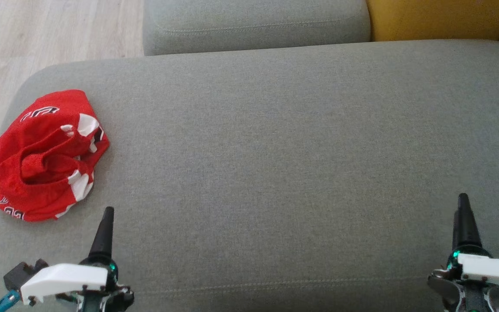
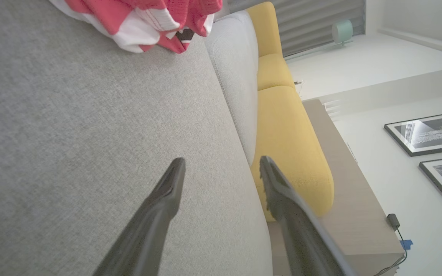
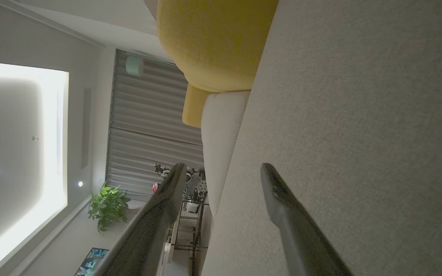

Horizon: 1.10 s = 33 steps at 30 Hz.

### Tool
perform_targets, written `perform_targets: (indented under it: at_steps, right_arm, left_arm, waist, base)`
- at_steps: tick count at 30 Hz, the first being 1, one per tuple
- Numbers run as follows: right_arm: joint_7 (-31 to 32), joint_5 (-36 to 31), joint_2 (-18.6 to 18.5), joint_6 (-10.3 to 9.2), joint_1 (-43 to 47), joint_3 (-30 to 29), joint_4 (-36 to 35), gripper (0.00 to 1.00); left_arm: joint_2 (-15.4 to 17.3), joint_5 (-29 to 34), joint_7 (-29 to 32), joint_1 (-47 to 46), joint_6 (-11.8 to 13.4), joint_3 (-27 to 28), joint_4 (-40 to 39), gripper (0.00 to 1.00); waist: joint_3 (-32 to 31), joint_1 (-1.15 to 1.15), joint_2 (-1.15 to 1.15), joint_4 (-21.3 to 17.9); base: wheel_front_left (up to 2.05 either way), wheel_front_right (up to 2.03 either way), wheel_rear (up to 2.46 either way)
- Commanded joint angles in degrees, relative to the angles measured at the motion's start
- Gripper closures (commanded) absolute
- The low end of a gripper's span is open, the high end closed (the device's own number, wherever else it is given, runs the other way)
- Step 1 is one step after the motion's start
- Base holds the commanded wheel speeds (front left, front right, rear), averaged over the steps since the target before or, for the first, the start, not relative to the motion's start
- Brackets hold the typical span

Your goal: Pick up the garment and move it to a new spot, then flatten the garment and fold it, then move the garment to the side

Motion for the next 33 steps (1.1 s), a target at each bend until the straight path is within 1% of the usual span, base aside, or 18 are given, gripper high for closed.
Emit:
perform_targets:
  at_steps: [1, 12, 33]
  right_arm:
    - [-0.66, -2.19, -0.38, 0.11, -2.88, 0.86, -2.33, 0.0]
    - [-2.51, -11.4, -0.85, 0.15, -3.4, 4.15, -3.34, 0.0]
    - [-6.03, -26.38, -1.07, 0.22, -4.0, 9.04, -4.82, 0.0]
  left_arm:
    - [0.62, 1.91, -0.54, -2.93, 0.11, 0.06, -2.57, 0.0]
    - [0.7, 11.17, -2.39, -3.09, 2.19, -2.57, -5.03, 0.0]
    - [0.86, 27.59, -5.9, -3.51, 4.32, -6.68, -8.82, 0.0]
  waist:
    - [0.02, 0.0, 0.0, 0.0]
    - [-0.04, 0.0, 0.0, 0.1]
    - [-0.09, 0.0, 0.0, 0.11]
  base:
    - [0.0, 0.0, 0.0]
    - [0.0, 0.0, 0.0]
    - [0.0, 0.0, 0.0]
